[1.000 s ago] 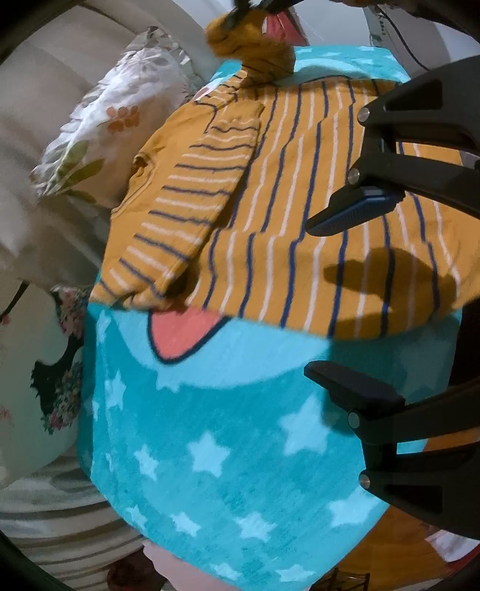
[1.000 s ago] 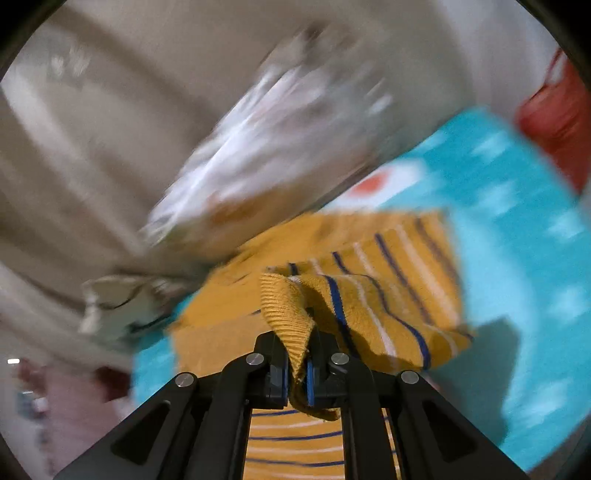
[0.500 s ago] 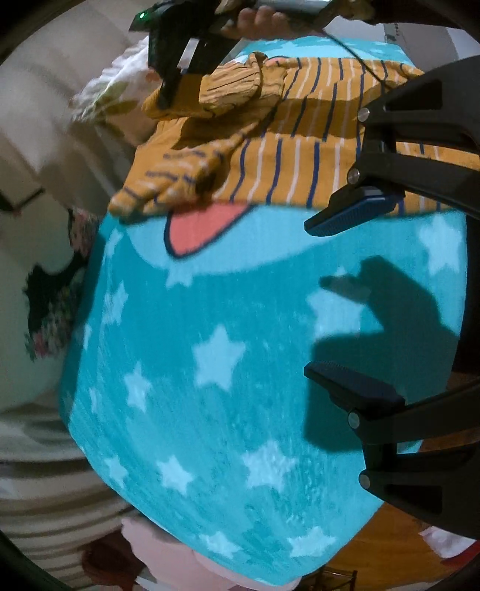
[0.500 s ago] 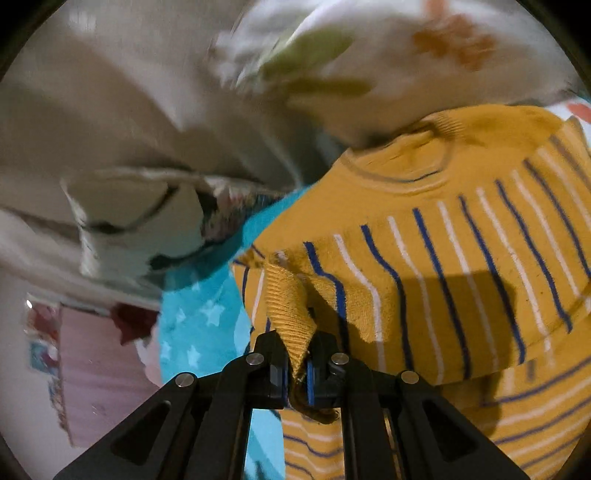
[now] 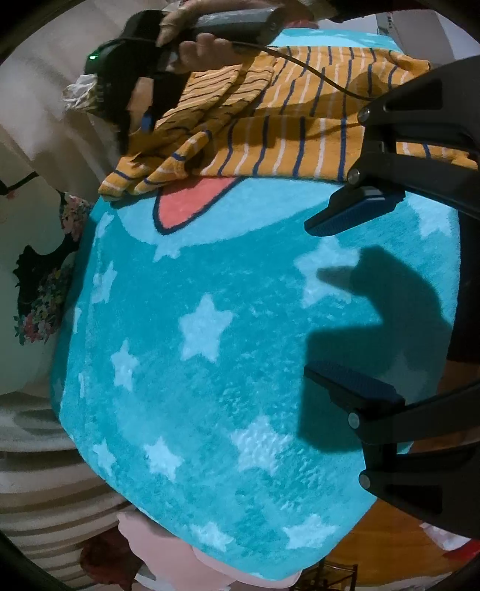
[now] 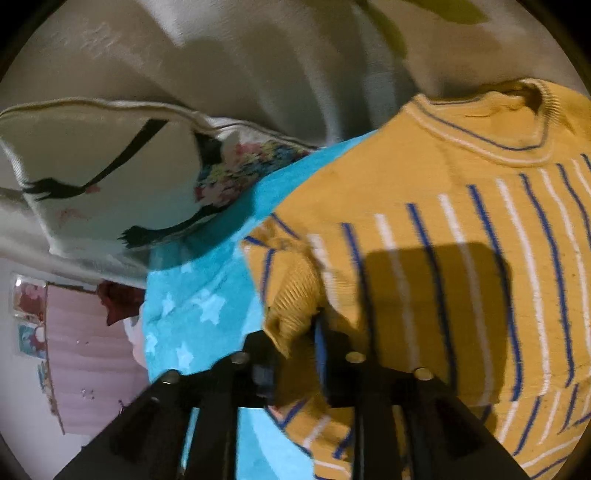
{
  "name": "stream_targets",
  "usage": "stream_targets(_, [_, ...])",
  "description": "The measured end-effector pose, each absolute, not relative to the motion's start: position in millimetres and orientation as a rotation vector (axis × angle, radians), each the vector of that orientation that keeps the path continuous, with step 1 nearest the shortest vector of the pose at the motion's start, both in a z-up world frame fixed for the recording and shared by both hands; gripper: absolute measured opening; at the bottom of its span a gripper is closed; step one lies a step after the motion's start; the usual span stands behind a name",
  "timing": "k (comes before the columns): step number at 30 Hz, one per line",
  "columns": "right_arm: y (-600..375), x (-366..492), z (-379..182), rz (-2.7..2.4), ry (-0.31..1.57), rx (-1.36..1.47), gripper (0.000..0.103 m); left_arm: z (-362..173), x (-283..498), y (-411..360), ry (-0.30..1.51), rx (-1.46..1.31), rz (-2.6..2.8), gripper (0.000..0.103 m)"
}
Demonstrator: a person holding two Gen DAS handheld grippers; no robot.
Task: Fold small clothes
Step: 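Fold the held sleeve across the sweater body with the right tool, release, then grasp the sweater hem with the left tool while the right tool grasps the hem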
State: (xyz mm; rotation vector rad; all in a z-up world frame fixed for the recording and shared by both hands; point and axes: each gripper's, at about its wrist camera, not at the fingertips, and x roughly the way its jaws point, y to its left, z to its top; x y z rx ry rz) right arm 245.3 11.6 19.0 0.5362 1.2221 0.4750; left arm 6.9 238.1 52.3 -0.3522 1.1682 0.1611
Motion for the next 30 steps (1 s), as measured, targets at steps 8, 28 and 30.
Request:
stream_targets(8, [28, 225, 49, 0.612, 1.179, 0.456, 0.044, 54, 4, 220, 1.176, -0.346, 0.164, 0.069])
stream_targets(28, [-321, 33, 22, 0.135, 1.186, 0.473, 0.054, 14, -7, 126, 1.267, -0.406, 0.068, 0.069])
stream_targets(30, [-340, 15, 12, 0.134, 1.205, 0.506, 0.054, 12, -16, 114, 1.259, -0.394, 0.069, 0.069])
